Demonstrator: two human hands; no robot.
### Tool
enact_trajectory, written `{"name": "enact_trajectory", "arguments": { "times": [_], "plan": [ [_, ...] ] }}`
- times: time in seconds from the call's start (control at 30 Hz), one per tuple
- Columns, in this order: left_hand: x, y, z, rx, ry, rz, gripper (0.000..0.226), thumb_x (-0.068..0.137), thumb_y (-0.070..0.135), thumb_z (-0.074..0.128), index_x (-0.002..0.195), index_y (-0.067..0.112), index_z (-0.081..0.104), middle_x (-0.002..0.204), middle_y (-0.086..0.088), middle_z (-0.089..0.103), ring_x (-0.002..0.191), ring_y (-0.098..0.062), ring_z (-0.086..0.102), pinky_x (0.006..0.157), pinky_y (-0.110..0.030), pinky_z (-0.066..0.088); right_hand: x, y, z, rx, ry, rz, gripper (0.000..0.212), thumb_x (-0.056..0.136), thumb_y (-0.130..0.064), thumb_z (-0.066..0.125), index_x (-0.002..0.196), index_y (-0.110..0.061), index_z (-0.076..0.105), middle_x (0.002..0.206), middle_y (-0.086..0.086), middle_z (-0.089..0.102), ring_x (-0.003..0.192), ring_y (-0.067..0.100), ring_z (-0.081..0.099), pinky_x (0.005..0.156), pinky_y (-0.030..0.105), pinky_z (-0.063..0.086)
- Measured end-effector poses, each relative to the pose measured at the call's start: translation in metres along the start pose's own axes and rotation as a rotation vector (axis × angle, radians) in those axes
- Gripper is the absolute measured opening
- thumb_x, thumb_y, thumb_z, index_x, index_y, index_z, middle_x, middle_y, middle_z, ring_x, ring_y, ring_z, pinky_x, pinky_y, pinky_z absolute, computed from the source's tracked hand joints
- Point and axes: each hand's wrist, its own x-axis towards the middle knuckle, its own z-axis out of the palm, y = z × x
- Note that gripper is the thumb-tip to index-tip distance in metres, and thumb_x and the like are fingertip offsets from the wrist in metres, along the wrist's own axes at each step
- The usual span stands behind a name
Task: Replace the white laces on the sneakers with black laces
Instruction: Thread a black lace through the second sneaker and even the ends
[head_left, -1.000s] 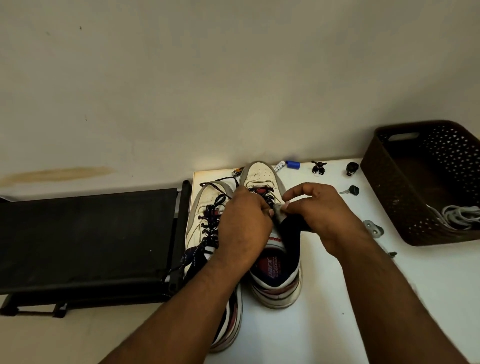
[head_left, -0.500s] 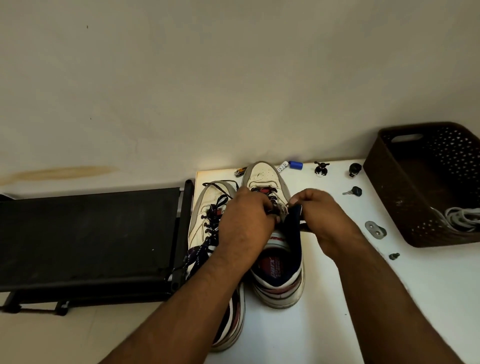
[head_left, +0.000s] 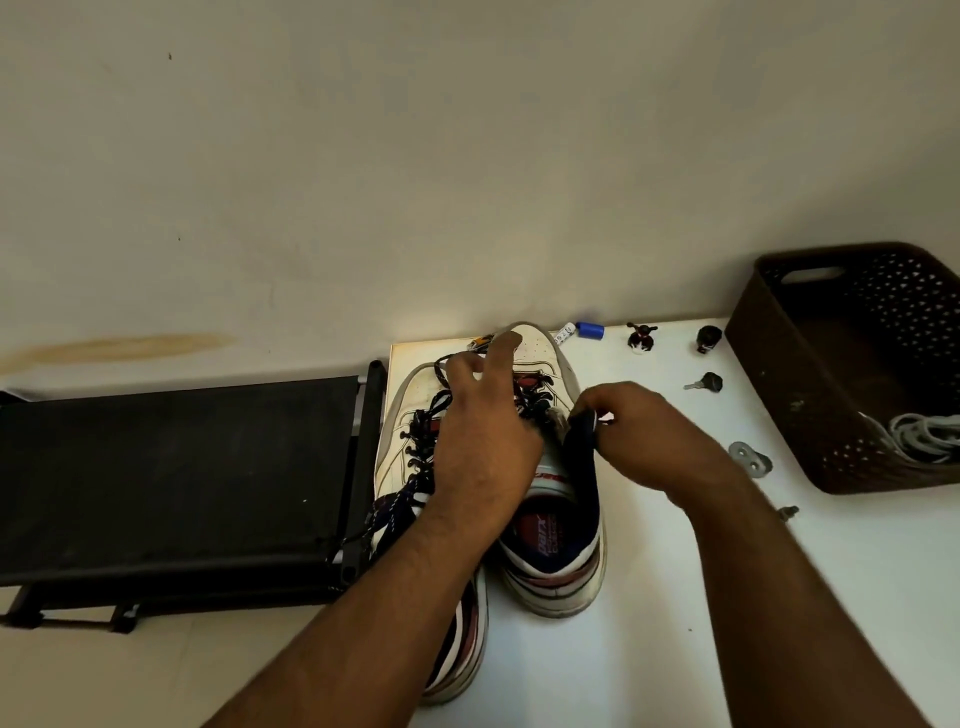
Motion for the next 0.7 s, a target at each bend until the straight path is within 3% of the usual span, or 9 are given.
{"name": "enact_trajectory", "arguments": {
  "times": [0.07, 0.17, 0.23, 0.3, 0.37, 0.43, 0.57, 0.63, 0.7],
  "plan": [
    [0.0, 0.0, -0.002, 0.004, -0.003, -0.003, 0.081, 0.079, -0.002, 0.06, 0.142, 0.039, 0.03, 0.131, -0.003, 0.032, 0.083, -0.016, 0.052, 0.072, -0.033, 0.056, -0.006, -0.013, -0.009, 0.464, 0.018, 0.0, 0.018, 0.089, -0.003, 0.055, 0.082, -0.014, 0.068, 0.101, 0.013, 0.066, 0.079, 0.013, 0.056, 0.06, 0.021, 0.039],
    [0.0, -0.001, -0.003, -0.008, -0.01, -0.012, 0.083, 0.078, -0.003, 0.059, 0.143, 0.039, 0.028, 0.131, -0.003, 0.031, 0.082, -0.015, 0.051, 0.072, -0.035, 0.056, -0.02, -0.019, -0.044, 1.74, 0.065, -0.28, 0.02, 0.085, -0.02, 0.053, 0.07, -0.019, 0.065, 0.098, 0.004, 0.073, 0.057, 0.004, 0.046, 0.053, 0.017, 0.031],
    [0.001, 0.001, -0.002, -0.003, -0.015, -0.017, 0.086, 0.077, -0.004, 0.059, 0.143, 0.04, 0.027, 0.131, -0.003, 0.031, 0.08, -0.016, 0.052, 0.071, -0.037, 0.057, -0.025, -0.014, -0.06, 1.989, 0.194, -0.448, 0.016, 0.086, -0.026, 0.052, 0.078, -0.021, 0.065, 0.1, -0.005, 0.072, 0.051, 0.002, 0.042, 0.05, 0.015, 0.027],
    [0.001, 0.002, -0.001, 0.003, -0.014, -0.023, 0.086, 0.077, -0.002, 0.06, 0.143, 0.041, 0.025, 0.132, -0.003, 0.03, 0.082, -0.02, 0.057, 0.071, -0.038, 0.057, -0.019, -0.006, -0.053, 1.651, 0.316, -0.334, 0.005, 0.088, -0.02, 0.057, 0.089, -0.023, 0.061, 0.101, -0.007, 0.071, 0.051, 0.003, 0.039, 0.047, 0.015, 0.027],
    [0.001, 0.002, -0.002, 0.001, -0.026, -0.043, 0.084, 0.08, 0.001, 0.06, 0.144, 0.041, 0.023, 0.135, -0.004, 0.029, 0.091, -0.028, 0.06, 0.077, -0.039, 0.056, -0.008, 0.001, -0.028, 0.775, 0.406, -0.182, 0.023, 0.087, -0.006, 0.063, 0.101, -0.024, 0.065, 0.105, -0.008, 0.068, 0.069, 0.004, 0.048, 0.056, 0.013, 0.039],
    [0.002, 0.0, -0.003, 0.01, -0.038, -0.059, 0.081, 0.082, 0.005, 0.06, 0.145, 0.039, 0.022, 0.137, -0.005, 0.029, 0.099, -0.032, 0.059, 0.078, -0.034, 0.05, 0.002, 0.012, -0.002, 0.114, 0.227, -0.191, 0.035, 0.085, -0.004, 0.066, 0.116, -0.021, 0.066, 0.116, -0.007, 0.064, 0.096, 0.005, 0.055, 0.074, 0.004, 0.038],
    [0.003, -0.002, -0.006, 0.023, -0.052, -0.066, 0.076, 0.083, 0.01, 0.057, 0.146, 0.037, 0.023, 0.136, -0.007, 0.036, 0.104, -0.033, 0.058, 0.073, -0.03, 0.039, 0.007, 0.012, 0.012, -0.136, 0.069, -0.15, 0.019, 0.091, -0.012, 0.059, 0.105, -0.018, 0.07, 0.11, 0.001, 0.068, 0.098, 0.016, 0.059, 0.077, 0.02, 0.038],
    [0.006, -0.004, -0.008, 0.033, -0.079, -0.074, 0.073, 0.084, 0.01, 0.055, 0.145, 0.037, 0.024, 0.127, -0.007, 0.05, 0.104, -0.031, 0.058, 0.075, -0.031, 0.039, 0.01, 0.012, 0.006, -0.041, 0.23, -0.103, 0.013, 0.091, -0.013, 0.058, 0.094, -0.019, 0.07, 0.101, -0.001, 0.069, 0.089, 0.014, 0.058, 0.074, 0.021, 0.036],
    [0.007, -0.005, -0.012, 0.011, -0.131, -0.104, 0.069, 0.085, 0.01, 0.053, 0.145, 0.034, 0.028, 0.113, -0.006, 0.062, 0.101, -0.028, 0.06, 0.078, -0.031, 0.042, 0.008, 0.016, -0.011, 0.194, 0.624, -0.015, 0.012, 0.092, -0.012, 0.057, 0.093, -0.016, 0.069, 0.098, 0.002, 0.068, 0.089, 0.014, 0.057, 0.075, 0.017, 0.034]
  ]
}}
